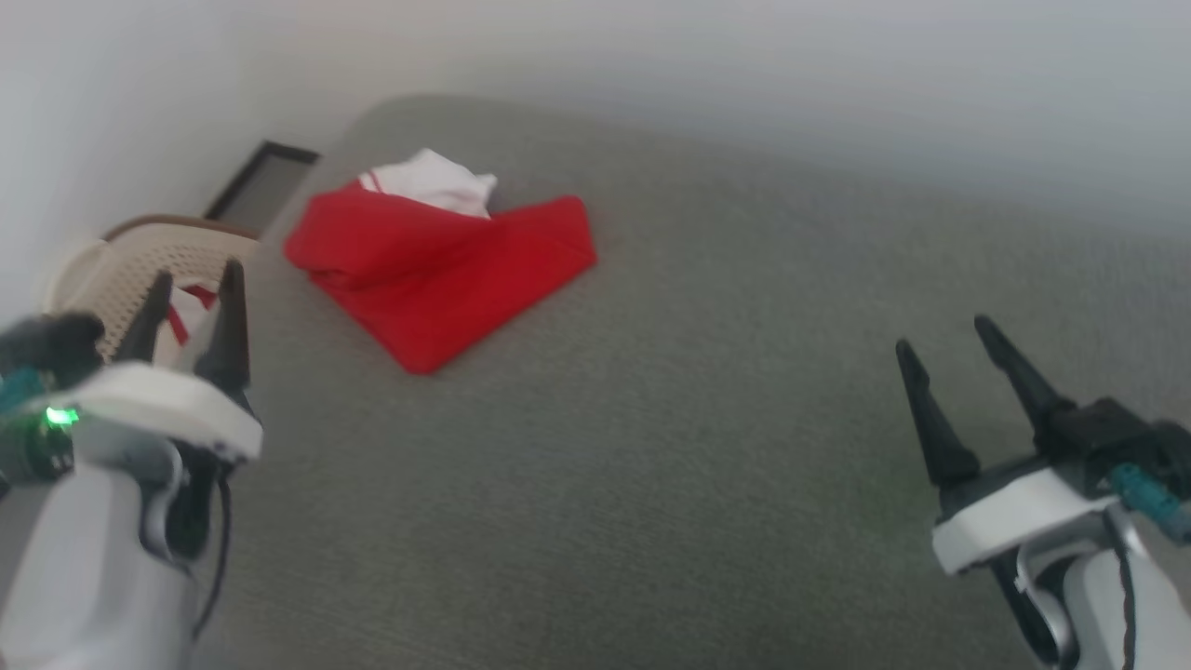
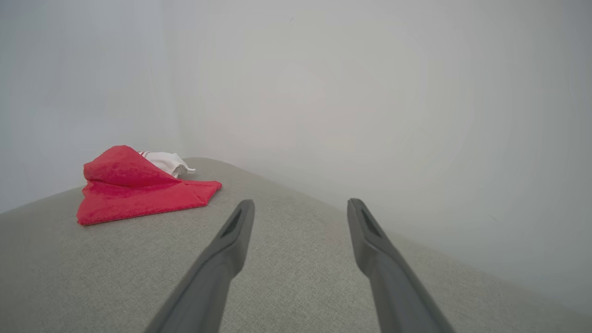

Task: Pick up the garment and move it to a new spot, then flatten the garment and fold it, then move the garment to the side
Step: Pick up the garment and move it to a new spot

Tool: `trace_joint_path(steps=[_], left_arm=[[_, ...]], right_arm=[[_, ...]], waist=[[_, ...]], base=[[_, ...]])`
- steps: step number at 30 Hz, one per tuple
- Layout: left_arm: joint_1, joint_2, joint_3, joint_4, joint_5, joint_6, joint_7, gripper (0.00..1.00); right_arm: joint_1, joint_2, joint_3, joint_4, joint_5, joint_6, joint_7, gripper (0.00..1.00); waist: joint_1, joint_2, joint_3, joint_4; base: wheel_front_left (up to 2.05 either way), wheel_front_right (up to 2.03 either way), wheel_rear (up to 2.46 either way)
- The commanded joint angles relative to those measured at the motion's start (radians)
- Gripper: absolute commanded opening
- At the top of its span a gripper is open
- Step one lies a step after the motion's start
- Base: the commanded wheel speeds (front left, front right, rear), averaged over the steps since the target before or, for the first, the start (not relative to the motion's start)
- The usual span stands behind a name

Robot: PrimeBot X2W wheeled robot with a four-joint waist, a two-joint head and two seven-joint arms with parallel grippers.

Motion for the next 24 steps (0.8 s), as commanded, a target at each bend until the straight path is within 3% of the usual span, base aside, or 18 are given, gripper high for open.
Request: trace_joint_path(steps=[1, 8, 13, 24], left_arm=[[-0.048, 0.013, -0.011, 0.038, -0.007, -0.005, 0.005, 1.0], [-0.284, 0.077, -0.08, 0.304, -0.026, -0.011, 0.047, 1.0], [-0.453, 0.098, -0.134, 0.54, -0.044, -0.012, 0.159, 1.0], [-0.653, 0.115, -0.184, 0.793, -0.041, 0.001, 0.336, 1.0]], right_arm=[[-0.024, -0.007, 0.001, -0.014, -0.008, 0.0, 0.007, 1.0], [-0.092, -0.028, 0.01, -0.071, -0.025, 0.0, 0.033, 1.0], [-0.138, -0.037, 0.014, -0.107, -0.032, 0.0, 0.047, 1.0], [-0.201, -0.046, 0.007, -0.176, -0.044, 0.0, 0.088, 1.0]], waist=[[0.0, 0.0, 0.072, -0.059], [0.0, 0.0, 0.194, -0.14], [0.0, 0.0, 0.28, -0.193], [0.0, 0.0, 0.43, -0.26]], base=[[0.0, 0.0, 0.0], [0.0, 0.0, 0.0], [0.0, 0.0, 0.0], [0.0, 0.0, 0.0]])
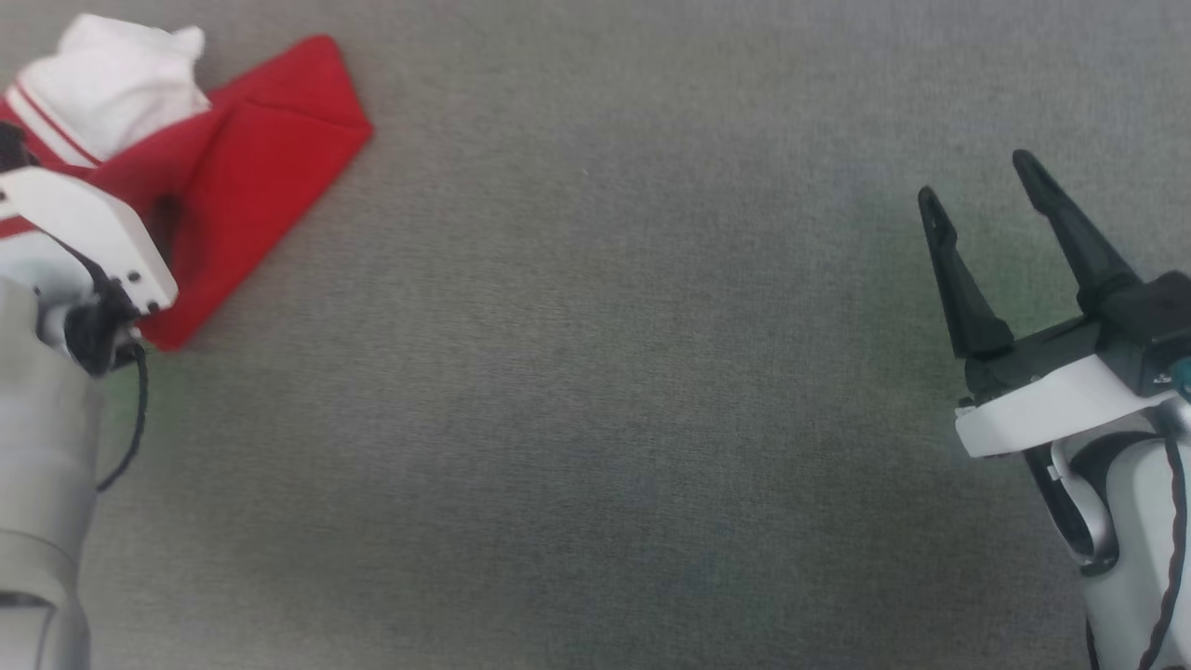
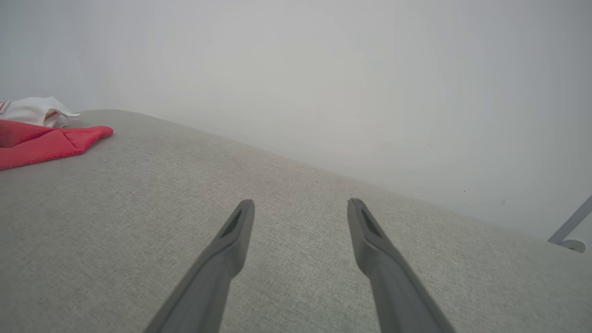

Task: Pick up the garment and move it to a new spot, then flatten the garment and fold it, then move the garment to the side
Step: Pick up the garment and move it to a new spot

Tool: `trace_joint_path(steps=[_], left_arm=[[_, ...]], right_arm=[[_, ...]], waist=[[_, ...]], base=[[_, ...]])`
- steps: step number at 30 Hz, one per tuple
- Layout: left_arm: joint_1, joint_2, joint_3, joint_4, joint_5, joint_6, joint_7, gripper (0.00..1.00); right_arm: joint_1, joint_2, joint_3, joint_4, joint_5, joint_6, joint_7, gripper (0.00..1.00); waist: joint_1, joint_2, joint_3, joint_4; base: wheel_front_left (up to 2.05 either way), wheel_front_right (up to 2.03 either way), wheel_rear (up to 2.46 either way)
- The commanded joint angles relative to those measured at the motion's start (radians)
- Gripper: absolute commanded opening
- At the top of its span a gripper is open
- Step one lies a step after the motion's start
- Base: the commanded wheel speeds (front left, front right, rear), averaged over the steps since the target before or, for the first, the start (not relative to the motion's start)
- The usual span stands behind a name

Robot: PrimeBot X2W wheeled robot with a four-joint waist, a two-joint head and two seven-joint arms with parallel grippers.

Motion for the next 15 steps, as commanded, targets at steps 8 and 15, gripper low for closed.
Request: trace_joint_path(steps=[8, 15], left_arm=[[-0.001, -0.05, -0.013, 0.064, -0.013, 0.028, 0.119, 1.0], [0.001, -0.037, -0.023, 0.06, -0.01, 0.016, 0.048, 0.0]], right_arm=[[-0.029, 0.003, -0.004, -0.022, -0.011, 0.0, 0.018, 1.0], [-0.025, 0.009, -0.014, -0.012, -0.012, 0.0, 0.019, 1.0]], waist=[[-0.0001, 0.0, 0.069, -0.035], [-0.0001, 0.0, 0.037, -0.02]], base=[[0.0, 0.0, 0.0], [0.0, 0.0, 0.0]])
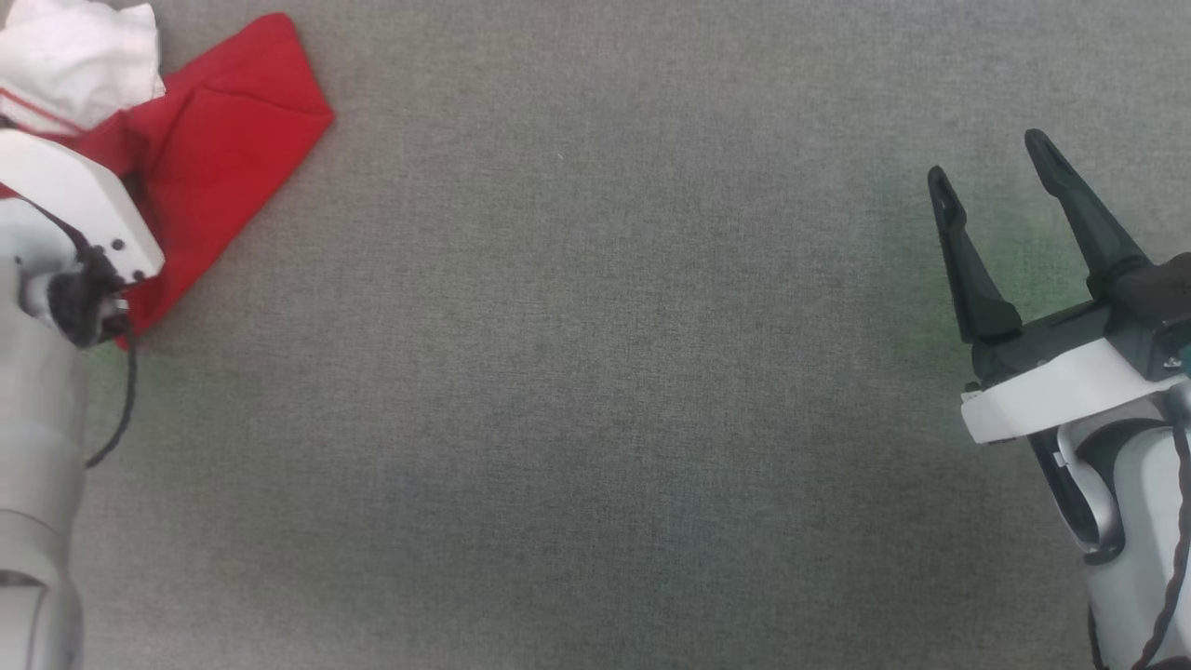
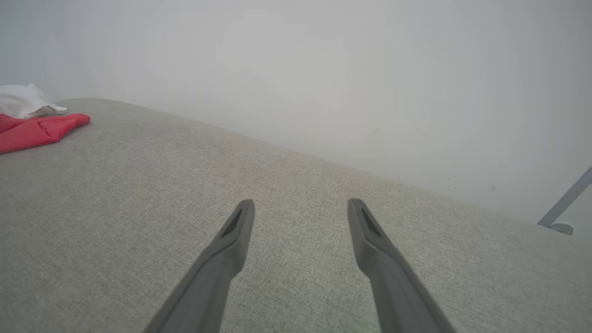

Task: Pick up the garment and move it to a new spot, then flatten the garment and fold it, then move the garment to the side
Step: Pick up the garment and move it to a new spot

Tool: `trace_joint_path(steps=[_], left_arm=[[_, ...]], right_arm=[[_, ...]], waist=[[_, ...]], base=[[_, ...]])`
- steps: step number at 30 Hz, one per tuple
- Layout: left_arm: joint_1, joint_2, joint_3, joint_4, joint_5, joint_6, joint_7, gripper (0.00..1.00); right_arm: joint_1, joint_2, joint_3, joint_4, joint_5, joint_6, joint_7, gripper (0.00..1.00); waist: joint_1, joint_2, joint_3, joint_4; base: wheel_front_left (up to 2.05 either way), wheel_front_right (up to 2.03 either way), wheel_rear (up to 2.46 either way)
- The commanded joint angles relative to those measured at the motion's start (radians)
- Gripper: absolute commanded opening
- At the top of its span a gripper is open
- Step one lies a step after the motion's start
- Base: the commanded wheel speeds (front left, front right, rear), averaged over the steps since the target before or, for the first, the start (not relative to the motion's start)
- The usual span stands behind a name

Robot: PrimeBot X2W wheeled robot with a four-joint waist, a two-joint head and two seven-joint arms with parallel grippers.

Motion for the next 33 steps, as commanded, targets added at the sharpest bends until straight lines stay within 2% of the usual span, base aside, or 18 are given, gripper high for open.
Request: trace_joint_path(steps=[1, 10, 18, 26, 33], left_arm=[[0.042, -0.026, -0.01, 0.02, 0.004, -0.007, -0.003, 0.0], [-0.03, 0.024, -0.052, -0.038, 0.036, -0.026, -0.193, 0.0], [-0.084, 0.057, -0.111, -0.105, 0.048, -0.029, -0.29, 0.0], [-0.113, 0.102, -0.212, -0.237, 0.028, -0.03, -0.287, 0.0], [-0.088, 0.147, -0.294, -0.374, -0.018, -0.029, -0.229, 0.0]], right_arm=[[0.001, 0.002, -0.002, 0.0, -0.003, 0.0, -0.003, 1.0], [0.059, 0.033, -0.046, 0.039, 0.005, 0.0, -0.034, 1.0], [0.11, 0.059, -0.073, 0.07, 0.006, 0.0, -0.061, 1.0], [0.164, 0.084, -0.101, 0.083, 0.005, 0.0, -0.076, 1.0], [0.201, 0.095, -0.128, 0.082, -0.002, 0.0, -0.085, 1.0]], waist=[[0.0, 0.0, -0.017, 0.01], [0.0, 0.0, -0.128, 0.05], [0.0, 0.0, -0.246, 0.069], [0.0, 0.0, -0.358, 0.074], [0.0, 0.0, -0.425, 0.064]], base=[[0.0, 0.0, 0.0], [0.0, 0.0, 0.0], [0.0, 0.0, 0.0], [0.0, 0.0, 0.0], [0.0, 0.0, 0.0]])
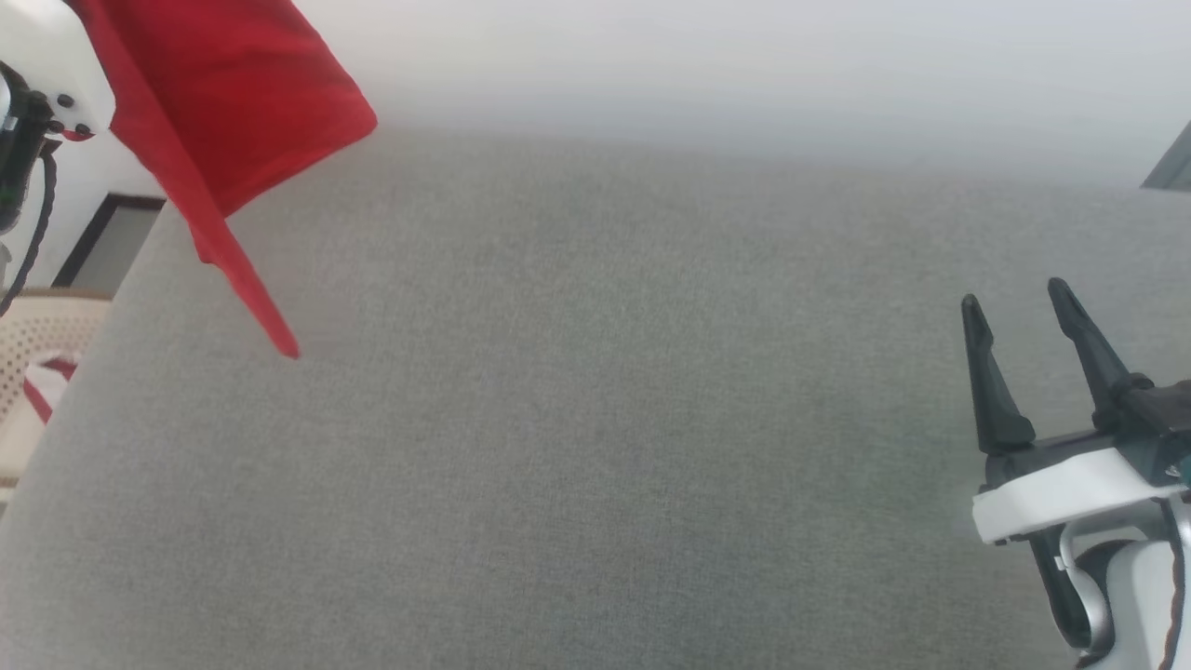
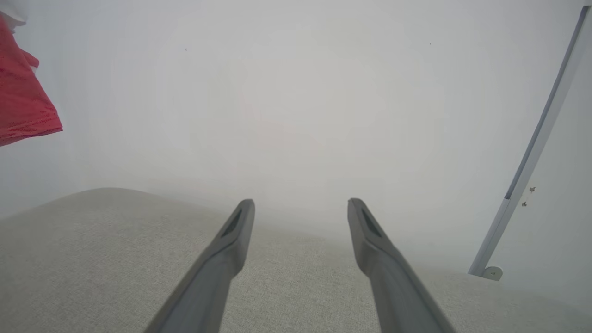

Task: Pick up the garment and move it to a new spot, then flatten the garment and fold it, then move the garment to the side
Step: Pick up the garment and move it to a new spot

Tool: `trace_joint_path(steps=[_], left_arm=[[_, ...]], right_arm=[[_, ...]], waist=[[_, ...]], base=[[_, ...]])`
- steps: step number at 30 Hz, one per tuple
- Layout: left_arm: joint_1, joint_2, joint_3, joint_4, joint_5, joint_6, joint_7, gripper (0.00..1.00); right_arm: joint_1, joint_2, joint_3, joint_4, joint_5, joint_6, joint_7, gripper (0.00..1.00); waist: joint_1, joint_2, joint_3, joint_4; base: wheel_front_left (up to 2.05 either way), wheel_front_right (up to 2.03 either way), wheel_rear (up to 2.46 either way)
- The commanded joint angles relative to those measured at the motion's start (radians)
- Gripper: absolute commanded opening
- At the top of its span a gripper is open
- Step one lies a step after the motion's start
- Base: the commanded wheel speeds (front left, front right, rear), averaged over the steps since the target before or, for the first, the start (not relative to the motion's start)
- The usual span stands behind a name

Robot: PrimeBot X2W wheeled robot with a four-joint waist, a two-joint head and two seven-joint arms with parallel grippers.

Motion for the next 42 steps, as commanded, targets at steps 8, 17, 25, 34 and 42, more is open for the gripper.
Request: trace_joint_path(steps=[8, 17, 25, 34, 42], left_arm=[[0.094, 0.09, -0.075, -0.276, -0.13, -0.002, 0.104, 0.0], [0.269, 0.149, -0.088, -0.61, -0.215, 0.055, 0.23, 0.0], [0.404, 0.149, -0.113, -0.869, -0.236, 0.156, 0.302, 0.0], [0.55, 0.083, -0.194, -0.855, -0.261, 0.206, 0.321, 0.0], [0.602, -0.021, -0.279, -0.553, -0.284, 0.135, 0.295, 0.0]], right_arm=[[0.046, 0.016, -0.049, -0.021, -0.009, 0.0, -0.003, 1.0], [0.069, 0.016, -0.114, -0.049, -0.024, 0.0, 0.001, 1.0], [0.079, 0.022, -0.168, -0.053, -0.027, 0.0, -0.009, 1.0], [0.077, 0.062, -0.181, -0.016, -0.025, 0.0, -0.041, 1.0], [0.054, 0.083, -0.162, 0.026, -0.028, 0.0, -0.067, 1.0]], waist=[[-0.0001, 0.0, -0.074, -0.051], [-0.0001, 0.0, -0.082, -0.142], [-0.0001, 0.0, -0.063, -0.237], [-0.0001, 0.0, -0.01, -0.327], [-0.0001, 0.0, 0.029, -0.37]], base=[[0.0, 0.0, 0.0], [0.0, 0.0, 0.0], [0.0, 0.0, 0.0], [0.0, 0.0, 0.0], [0.0, 0.0, 0.0]])
